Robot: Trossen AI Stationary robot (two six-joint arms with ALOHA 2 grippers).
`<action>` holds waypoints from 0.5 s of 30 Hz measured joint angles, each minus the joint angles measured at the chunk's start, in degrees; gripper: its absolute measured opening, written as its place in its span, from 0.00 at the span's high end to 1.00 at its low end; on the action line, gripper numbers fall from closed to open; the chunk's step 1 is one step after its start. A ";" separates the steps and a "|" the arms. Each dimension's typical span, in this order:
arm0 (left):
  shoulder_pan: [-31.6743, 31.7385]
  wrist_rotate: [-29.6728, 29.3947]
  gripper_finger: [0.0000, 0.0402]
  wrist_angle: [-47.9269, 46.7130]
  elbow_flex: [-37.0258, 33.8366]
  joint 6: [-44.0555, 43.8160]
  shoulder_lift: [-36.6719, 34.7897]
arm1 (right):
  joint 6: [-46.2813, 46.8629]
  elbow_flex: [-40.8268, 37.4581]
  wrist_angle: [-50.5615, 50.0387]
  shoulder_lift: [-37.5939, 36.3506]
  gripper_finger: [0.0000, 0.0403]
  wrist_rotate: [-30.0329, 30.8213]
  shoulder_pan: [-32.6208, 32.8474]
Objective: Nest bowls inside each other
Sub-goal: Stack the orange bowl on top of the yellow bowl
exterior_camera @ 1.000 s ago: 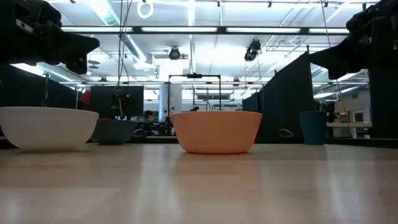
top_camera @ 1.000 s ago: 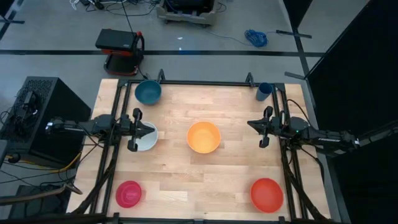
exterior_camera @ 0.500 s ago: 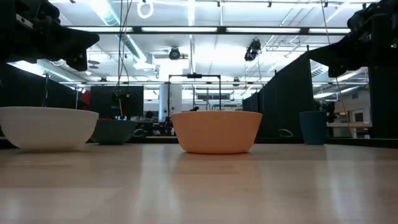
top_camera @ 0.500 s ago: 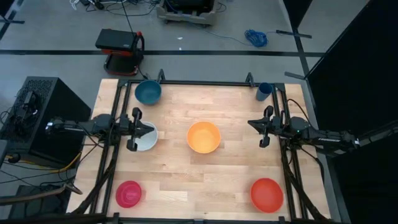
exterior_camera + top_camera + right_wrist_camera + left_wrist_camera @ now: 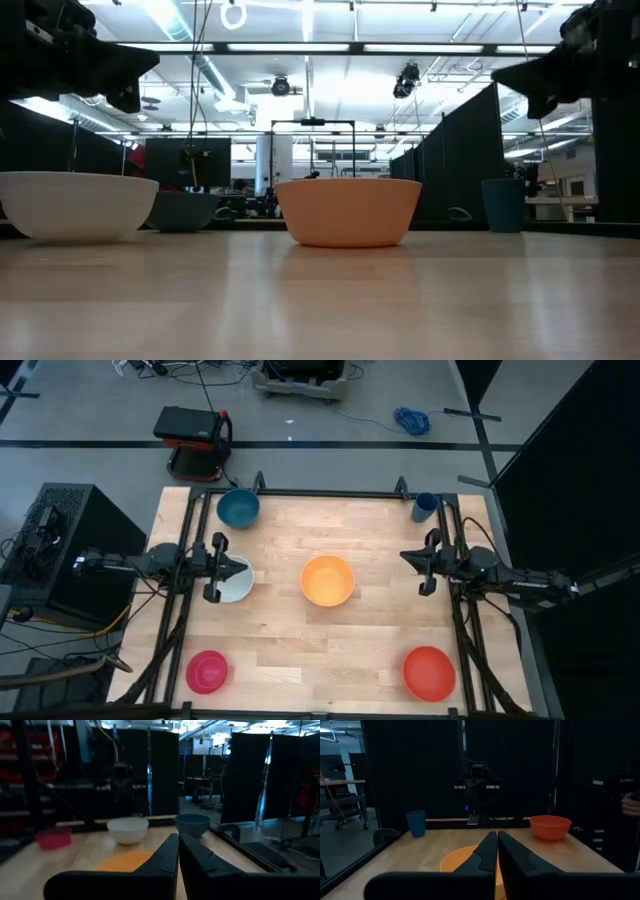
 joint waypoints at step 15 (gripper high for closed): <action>0.00 -2.08 0.99 0.17 0.00 -0.22 0.00 | 11.35 13.83 -17.65 11.04 1.00 -1.03 5.20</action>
